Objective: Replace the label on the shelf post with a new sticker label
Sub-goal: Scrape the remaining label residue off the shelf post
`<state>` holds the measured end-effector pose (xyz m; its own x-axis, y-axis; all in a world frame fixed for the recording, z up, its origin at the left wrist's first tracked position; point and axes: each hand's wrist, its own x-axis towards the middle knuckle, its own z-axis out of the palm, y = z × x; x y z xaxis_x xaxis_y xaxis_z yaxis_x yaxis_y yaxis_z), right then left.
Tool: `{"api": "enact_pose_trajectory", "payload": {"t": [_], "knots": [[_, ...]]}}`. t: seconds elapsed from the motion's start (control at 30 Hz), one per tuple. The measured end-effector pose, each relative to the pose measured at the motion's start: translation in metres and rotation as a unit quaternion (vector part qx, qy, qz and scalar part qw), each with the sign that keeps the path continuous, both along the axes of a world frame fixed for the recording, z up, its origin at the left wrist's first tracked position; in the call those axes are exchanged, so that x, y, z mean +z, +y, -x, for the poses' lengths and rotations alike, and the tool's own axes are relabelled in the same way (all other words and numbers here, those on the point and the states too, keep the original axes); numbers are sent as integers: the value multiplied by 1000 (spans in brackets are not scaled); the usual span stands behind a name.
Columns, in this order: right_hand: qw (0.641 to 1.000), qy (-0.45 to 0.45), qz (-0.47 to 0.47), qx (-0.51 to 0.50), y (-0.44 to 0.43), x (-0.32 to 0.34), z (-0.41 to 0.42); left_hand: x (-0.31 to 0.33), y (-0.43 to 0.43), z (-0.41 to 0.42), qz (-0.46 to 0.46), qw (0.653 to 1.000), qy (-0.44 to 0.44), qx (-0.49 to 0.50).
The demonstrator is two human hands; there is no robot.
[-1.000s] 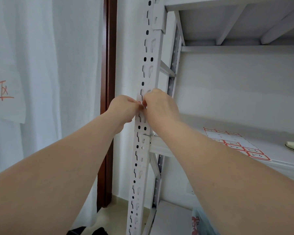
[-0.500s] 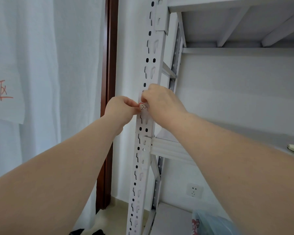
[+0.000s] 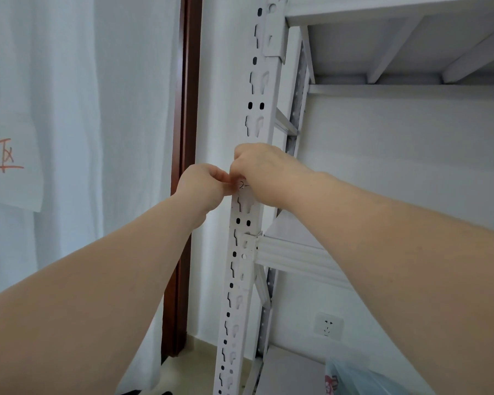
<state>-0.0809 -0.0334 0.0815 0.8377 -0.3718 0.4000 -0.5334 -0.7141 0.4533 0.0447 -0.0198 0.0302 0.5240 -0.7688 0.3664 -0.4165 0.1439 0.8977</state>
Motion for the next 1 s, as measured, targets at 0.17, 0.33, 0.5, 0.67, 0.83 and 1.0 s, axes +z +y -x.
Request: {"api": "enact_pose_trajectory", "payload": {"t": [0.17, 0.33, 0.5, 0.67, 0.83, 1.0], "knots": [[1000, -6, 6, 11, -5, 2, 2, 1, 2, -1, -5, 1000, -3, -6], [1000, -16, 20, 5, -11, -1, 0, 1, 1, 0, -2, 1000, 0, -2], [999, -8, 43, 7, -15, -1, -3, 0, 0, 0, -2, 1000, 1, 0], [998, -7, 57, 18, -18, -1, -5, 0, -1, 1, 3, 1000, 3, 2], [998, -39, 44, 15, -18, -1, -7, 0, -1, 1, 5, 1000, 0, 4], [995, -95, 12, 29, -21, -3, -9, 1, 0, 2, 1, 1000, -7, 4]]}}
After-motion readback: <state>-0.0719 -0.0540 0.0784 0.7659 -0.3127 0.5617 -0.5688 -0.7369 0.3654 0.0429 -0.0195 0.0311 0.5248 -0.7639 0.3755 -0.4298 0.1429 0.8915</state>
